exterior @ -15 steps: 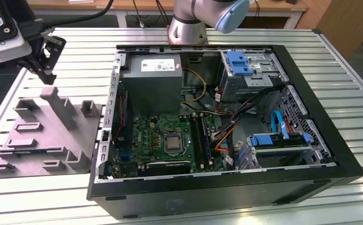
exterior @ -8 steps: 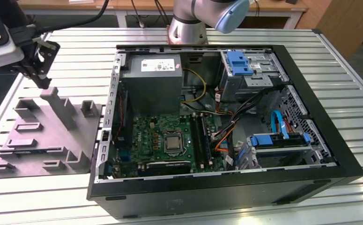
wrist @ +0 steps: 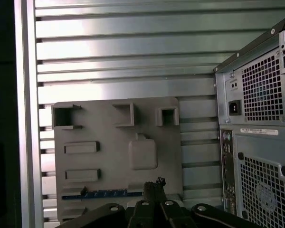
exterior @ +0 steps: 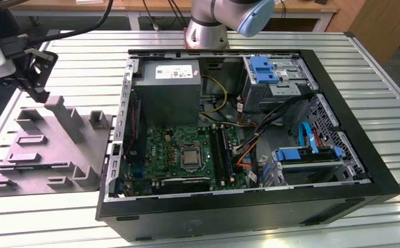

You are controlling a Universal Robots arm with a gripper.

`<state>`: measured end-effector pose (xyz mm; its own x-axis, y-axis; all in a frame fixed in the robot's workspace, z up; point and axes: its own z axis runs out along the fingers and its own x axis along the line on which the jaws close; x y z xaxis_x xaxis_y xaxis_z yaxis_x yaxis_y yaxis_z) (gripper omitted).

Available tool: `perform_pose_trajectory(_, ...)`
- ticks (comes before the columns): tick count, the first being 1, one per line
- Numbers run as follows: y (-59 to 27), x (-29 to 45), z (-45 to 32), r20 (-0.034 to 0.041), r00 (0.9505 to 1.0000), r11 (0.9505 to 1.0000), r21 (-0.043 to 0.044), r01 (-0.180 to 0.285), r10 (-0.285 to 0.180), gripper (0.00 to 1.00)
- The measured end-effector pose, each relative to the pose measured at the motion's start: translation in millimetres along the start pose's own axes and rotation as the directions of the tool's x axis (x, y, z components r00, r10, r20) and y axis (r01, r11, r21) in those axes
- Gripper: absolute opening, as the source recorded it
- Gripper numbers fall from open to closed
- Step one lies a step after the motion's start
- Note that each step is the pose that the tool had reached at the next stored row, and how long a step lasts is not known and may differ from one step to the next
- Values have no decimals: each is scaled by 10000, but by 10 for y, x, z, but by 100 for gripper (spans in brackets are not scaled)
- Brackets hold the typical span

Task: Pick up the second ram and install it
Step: 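Reach for the second ram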

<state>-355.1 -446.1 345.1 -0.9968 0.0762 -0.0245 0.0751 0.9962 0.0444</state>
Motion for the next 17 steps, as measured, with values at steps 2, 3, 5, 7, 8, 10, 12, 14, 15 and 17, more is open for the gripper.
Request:
perform_pose_trajectory(2,-20,29,10,0,10000,10000,0,-1,1,11)
perform_pose_trajectory(3,-30,44,16,-1,10000,10000,0,-1,1,11)
perform_pose_trajectory(5,-50,72,26,-1,10000,10000,0,0,0,11)
perform_pose_trajectory(7,-72,104,38,0,10000,10000,0,0,0,11)
perform_pose_trajectory(8,-82,118,45,0,10000,10000,0,0,0,11)
perform_pose_trajectory(10,-101,139,60,-1,10000,10000,0,1,-1,11)
perform_pose_trajectory(12,-118,154,80,-2,10000,10000,0,-1,1,11)
perform_pose_trajectory(14,-134,170,104,-7,10000,10000,2,-1,1,11)
perform_pose_trajectory(15,-141,183,117,-6,10000,10000,0,-1,1,11)
perform_pose_trajectory(17,-156,210,143,-7,10000,10000,0,0,0,11)
